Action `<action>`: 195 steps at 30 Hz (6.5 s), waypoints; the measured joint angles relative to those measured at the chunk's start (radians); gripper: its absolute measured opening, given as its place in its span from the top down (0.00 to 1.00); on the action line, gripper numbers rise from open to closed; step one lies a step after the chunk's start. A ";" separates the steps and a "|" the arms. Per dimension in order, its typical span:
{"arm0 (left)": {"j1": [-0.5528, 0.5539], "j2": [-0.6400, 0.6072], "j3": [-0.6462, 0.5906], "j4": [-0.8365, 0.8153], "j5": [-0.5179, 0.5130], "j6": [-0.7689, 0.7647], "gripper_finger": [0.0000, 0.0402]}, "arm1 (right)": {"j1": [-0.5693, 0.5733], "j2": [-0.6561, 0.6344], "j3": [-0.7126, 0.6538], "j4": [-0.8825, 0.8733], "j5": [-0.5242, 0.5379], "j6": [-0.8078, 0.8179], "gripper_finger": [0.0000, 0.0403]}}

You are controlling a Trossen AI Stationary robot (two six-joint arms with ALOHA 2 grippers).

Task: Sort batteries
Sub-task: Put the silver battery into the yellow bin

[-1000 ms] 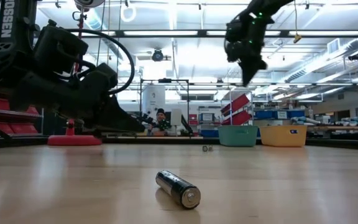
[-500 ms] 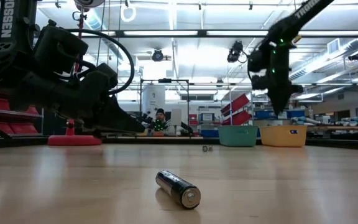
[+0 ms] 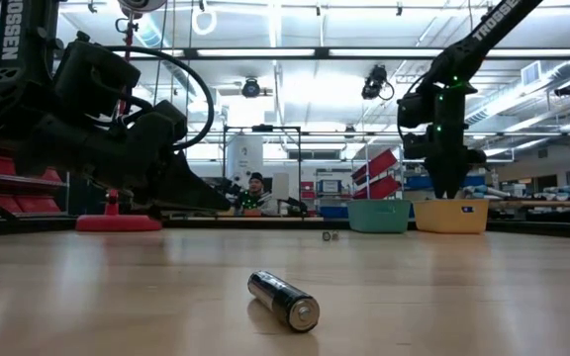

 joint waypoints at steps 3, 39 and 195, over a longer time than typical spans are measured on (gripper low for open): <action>0.000 0.000 0.000 0.000 0.003 0.000 0.91 | 0.001 0.000 0.000 0.002 0.000 -0.001 0.59; 0.000 0.000 0.074 -0.001 -0.043 0.136 0.91 | 0.673 -0.224 -0.136 0.491 -0.135 0.047 0.58; -0.006 0.000 0.105 -0.291 -0.005 -0.013 0.91 | 0.770 -0.285 -0.648 1.167 0.008 -0.019 0.20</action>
